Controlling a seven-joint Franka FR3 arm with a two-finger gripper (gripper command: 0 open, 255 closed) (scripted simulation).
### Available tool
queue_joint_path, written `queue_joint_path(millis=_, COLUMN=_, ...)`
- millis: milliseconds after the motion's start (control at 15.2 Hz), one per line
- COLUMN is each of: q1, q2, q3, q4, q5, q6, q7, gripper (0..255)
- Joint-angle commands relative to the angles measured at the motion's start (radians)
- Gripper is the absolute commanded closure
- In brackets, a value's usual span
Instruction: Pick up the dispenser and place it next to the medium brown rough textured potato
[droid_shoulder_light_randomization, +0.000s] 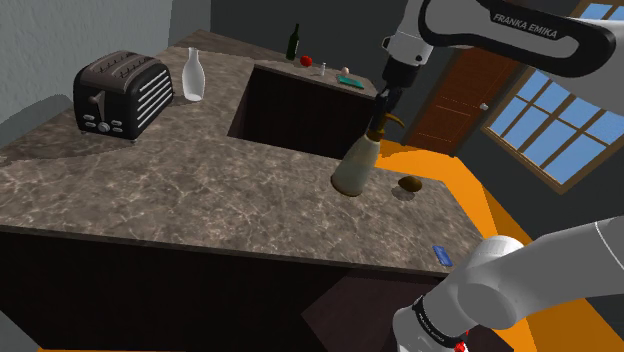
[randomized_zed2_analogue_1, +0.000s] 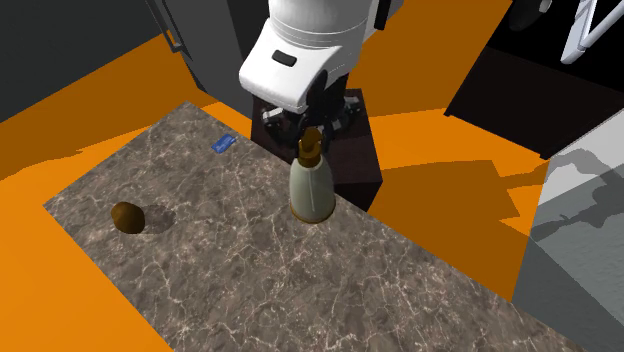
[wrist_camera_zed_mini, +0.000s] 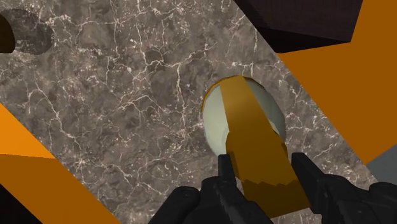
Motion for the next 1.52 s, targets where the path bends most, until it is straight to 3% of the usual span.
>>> queue_joint_path(millis=0, q1=0.0, q2=0.008, q3=0.001, q4=0.035, q5=0.0, q6=-0.027, q7=-0.001, gripper=255)
queue_joint_path(millis=1452, q1=0.0, q2=0.147, q3=0.002, q4=0.487, q5=0.002, q6=-0.34, q7=-0.016, gripper=255)
